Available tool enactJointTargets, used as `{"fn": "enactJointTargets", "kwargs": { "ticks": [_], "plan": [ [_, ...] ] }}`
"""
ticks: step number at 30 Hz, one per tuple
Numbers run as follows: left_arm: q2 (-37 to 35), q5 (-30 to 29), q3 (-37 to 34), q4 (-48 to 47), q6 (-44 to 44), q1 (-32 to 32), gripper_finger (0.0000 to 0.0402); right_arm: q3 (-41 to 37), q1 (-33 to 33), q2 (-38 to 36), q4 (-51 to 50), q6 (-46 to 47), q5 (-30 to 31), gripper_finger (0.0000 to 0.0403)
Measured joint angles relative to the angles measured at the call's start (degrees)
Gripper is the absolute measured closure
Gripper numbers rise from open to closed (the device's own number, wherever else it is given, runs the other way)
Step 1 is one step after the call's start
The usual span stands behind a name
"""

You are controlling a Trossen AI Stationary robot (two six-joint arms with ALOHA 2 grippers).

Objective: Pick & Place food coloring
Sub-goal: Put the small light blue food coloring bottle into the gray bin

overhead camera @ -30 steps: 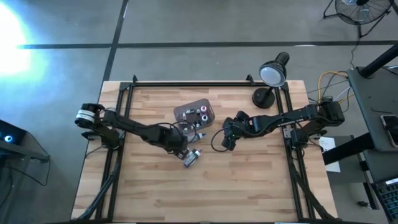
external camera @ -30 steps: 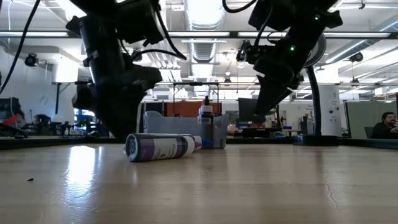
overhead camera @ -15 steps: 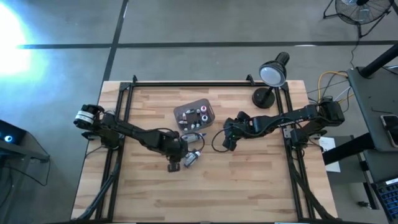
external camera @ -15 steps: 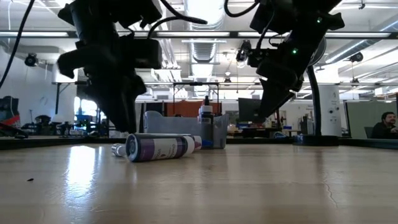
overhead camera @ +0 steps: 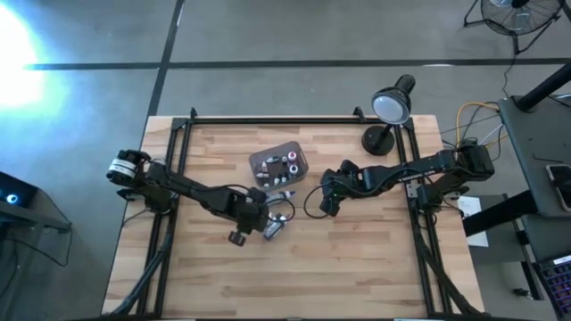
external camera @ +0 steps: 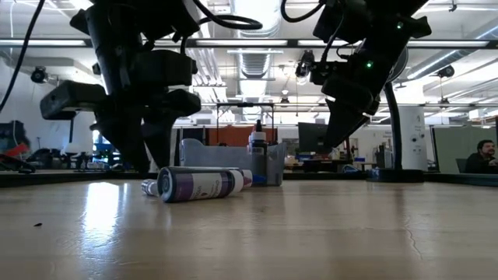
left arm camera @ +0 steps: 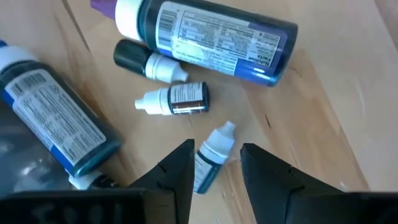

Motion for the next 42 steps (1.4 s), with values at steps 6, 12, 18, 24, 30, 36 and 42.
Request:
{"fn": "enactJointTargets", "kwargs": {
  "ticks": [6,12,18,24,30,36,42],
  "plan": [
    [0.1,0.8,-0.9,2.5,2.0,0.0,0.0292,0.0,0.0,0.0,0.0,0.0,0.0,0.0184],
    [2.5,1.2,-1.5,4.0,6.7,0.0,0.0292,0.0,0.0,0.0,-0.1,0.0,-0.1,0.0184],
    [3.9,0.5,-1.7,4.4,7.0,0.0,0.0292,0.0,0.0,0.0,-1.0,0.4,-0.3,0.0184],
    [3.9,0.6,-1.6,1.3,4.4,0.1,0.0292,0.0,0.0,0.0,-1.7,0.5,-0.3,0.0184],
    [3.9,1.1,-1.1,0.5,-1.9,0.1,0.0292,0.0,0.0,0.0,-1.7,0.5,-0.3,0.0184],
    [3.9,1.6,0.5,0.7,-8.2,0.1,0.0297,0.0,0.0,0.0,-1.7,0.4,-0.3,0.0184],
    [3.9,1.5,0.3,-0.5,-10.5,0.1,0.0323,0.0,0.0,0.0,-1.7,0.3,-0.3,0.0184]
  ]
}}
